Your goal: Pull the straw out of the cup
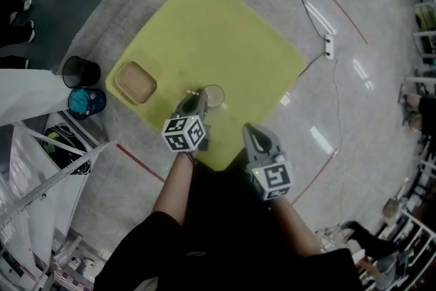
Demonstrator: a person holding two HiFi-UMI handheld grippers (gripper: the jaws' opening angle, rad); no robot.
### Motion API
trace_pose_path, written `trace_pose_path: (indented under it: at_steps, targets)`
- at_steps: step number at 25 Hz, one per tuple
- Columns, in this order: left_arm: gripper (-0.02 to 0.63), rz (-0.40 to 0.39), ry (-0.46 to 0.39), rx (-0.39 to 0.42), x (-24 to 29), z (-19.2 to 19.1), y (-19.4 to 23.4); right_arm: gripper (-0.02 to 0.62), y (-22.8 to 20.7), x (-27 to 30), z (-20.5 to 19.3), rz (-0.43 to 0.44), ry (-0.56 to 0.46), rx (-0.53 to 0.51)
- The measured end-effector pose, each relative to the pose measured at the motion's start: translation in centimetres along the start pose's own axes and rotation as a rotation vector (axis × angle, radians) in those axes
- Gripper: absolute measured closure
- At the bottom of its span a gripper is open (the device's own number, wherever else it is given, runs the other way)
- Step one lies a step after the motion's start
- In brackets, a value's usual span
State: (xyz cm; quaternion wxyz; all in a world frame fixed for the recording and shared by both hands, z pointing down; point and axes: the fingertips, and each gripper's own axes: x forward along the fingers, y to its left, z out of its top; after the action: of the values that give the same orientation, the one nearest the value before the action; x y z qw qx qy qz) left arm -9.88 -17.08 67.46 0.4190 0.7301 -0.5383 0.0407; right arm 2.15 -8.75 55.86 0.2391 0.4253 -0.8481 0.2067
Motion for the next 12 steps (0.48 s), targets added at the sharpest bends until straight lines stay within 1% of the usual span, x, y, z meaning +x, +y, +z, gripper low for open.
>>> trace_pose_path:
  at_steps: [12]
  targets:
    - [0.543,-0.024,-0.028,0.022,-1.6,1.3,-1.3,0.579,1.3,-0.7,0.5,-0.009,-0.034,-0.004]
